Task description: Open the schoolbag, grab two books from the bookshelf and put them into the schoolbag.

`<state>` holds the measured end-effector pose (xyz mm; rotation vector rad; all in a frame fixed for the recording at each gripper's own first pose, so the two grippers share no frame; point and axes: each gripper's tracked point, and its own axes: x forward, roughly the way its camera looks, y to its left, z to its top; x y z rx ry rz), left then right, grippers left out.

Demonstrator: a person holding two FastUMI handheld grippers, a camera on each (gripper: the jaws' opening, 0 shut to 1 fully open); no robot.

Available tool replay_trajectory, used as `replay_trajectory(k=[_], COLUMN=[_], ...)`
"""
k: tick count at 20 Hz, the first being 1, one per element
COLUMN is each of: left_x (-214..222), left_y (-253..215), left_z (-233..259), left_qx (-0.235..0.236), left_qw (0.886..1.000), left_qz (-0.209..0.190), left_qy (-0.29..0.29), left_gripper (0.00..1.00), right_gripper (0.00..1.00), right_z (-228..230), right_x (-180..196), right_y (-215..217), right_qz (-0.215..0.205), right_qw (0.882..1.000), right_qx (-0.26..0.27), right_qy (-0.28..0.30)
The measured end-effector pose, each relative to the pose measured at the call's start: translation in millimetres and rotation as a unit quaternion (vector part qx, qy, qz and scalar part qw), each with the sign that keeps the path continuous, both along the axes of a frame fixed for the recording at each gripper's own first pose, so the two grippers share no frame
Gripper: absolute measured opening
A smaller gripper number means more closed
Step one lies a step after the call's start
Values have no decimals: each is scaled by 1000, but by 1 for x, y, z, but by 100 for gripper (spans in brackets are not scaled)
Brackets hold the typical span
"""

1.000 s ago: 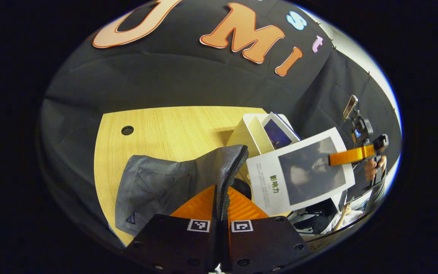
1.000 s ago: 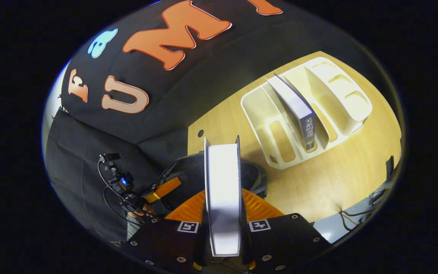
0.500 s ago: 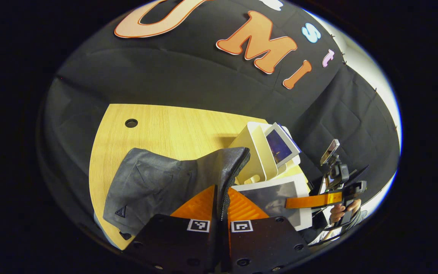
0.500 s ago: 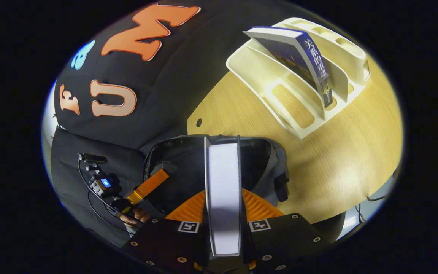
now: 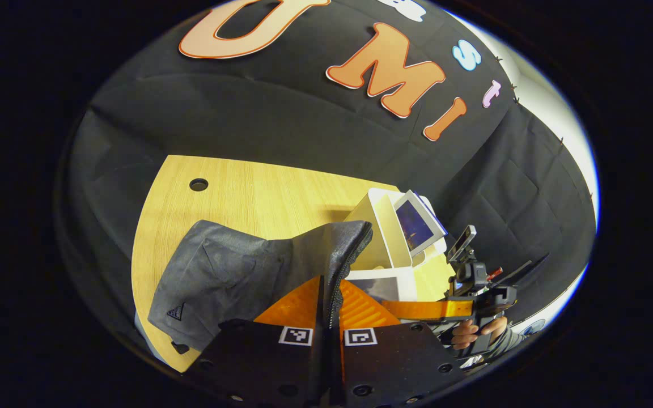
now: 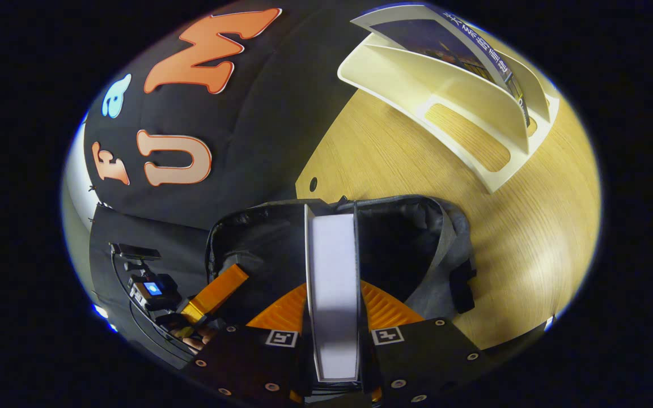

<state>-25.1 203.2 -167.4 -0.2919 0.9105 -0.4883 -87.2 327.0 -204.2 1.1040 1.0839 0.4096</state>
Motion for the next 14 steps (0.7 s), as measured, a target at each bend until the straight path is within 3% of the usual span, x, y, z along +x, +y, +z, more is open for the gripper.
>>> replay_trajectory(k=[6,11,13,14], left_x=[-3,-5,-5,-5], left_y=[-7,-8,-9,-10], left_z=[3,3,1,2], left_qx=[-12,-14,-14,-15], left_qw=[1000,1000,1000,1000], left_qz=[9,9,5,4], left_qy=[-5,-3,-3,-2], left_gripper=[7,6,6,6], right_gripper=[33,33,33,24], right_z=[-26,-40,-48,-49], right_x=[11,17,22,25], right_y=[37,63,77,78], right_qz=[-32,-36,-32,-36], right_qw=[999,998,998,998], right_qx=[39,43,50,45], right_qy=[9,0,22,24])
